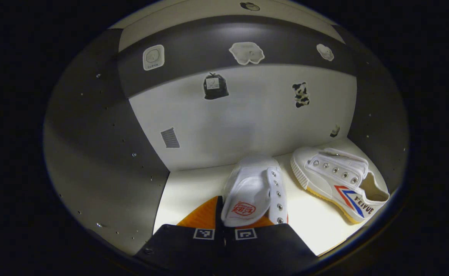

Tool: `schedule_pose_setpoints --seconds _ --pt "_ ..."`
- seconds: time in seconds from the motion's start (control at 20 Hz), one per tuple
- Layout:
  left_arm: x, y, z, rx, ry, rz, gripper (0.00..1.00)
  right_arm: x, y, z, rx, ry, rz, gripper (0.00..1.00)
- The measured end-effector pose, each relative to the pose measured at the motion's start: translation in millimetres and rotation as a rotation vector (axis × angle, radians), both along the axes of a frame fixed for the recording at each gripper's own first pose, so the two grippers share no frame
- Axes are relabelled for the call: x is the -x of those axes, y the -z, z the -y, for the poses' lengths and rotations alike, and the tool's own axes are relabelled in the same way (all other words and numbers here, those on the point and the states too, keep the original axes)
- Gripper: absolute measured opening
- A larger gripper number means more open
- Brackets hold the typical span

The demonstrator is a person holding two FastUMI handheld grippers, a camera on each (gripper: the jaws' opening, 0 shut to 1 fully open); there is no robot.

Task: Grab one shoe with the right hand and put it into the shoe cabinet, grab the other shoe with the left hand and put it into the shoe cabinet; then close the right door with the right hand and the left door with the left hand.

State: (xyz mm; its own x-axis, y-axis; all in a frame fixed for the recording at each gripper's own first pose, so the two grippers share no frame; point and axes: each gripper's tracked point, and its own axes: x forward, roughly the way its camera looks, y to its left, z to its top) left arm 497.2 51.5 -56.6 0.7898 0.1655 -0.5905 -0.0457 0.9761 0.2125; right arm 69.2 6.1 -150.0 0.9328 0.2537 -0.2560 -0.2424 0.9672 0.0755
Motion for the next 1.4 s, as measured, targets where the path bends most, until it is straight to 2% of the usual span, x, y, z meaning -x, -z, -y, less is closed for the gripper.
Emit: schedule_pose_setpoints --seconds 0.1,0.2,0.25,0.3,0.35,0.5,0.55,0.8,1.0,1.15,1.3,1.4 --pt "1 0 4 -0.017 0.007 -0.013 0.06 0 0 0 -0.01 0.007 -0.009 0.98" --pt "11 2 9 0.019 -0.004 -0.022 0.11 3 -2 1 -0.004 0.009 -0.006 0.98" --pt "14 -2 7 0.031 -0.006 -0.004 0.21 4 -4 1 0.003 0.01 0.002 0.98" --pt "20 -8 6 0.033 -0.007 0.013 0.2 6 -7 1 0.01 0.009 0.011 0.98" --pt "26 -16 3 0.023 -0.009 0.032 0.28 9 -9 1 0.015 0.009 0.016 0.98" --pt "57 -42 8 0.056 0.014 0.108 0.86 14 -15 3 0.025 0.02 0.028 0.98" --pt "74 -51 12 0.088 0.023 0.135 0.96 14 -18 5 0.028 0.027 0.031 0.98" --pt "166 -94 28 0.133 0.085 0.327 0.97 20 -40 19 0.036 0.082 0.059 0.98" --pt "245 -108 30 0.151 0.103 0.463 0.96 27 -64 28 0.061 0.122 0.088 0.98" --pt "291 -106 31 0.15 0.125 0.52 0.96 36 -89 36 0.062 0.166 0.116 0.98" --pt "329 -88 26 0.153 0.119 0.523 0.96 46 -113 47 0.042 0.229 0.136 0.98" --pt "347 -78 30 0.16 0.145 0.527 0.96 55 -129 60 0.044 0.28 0.149 0.98"
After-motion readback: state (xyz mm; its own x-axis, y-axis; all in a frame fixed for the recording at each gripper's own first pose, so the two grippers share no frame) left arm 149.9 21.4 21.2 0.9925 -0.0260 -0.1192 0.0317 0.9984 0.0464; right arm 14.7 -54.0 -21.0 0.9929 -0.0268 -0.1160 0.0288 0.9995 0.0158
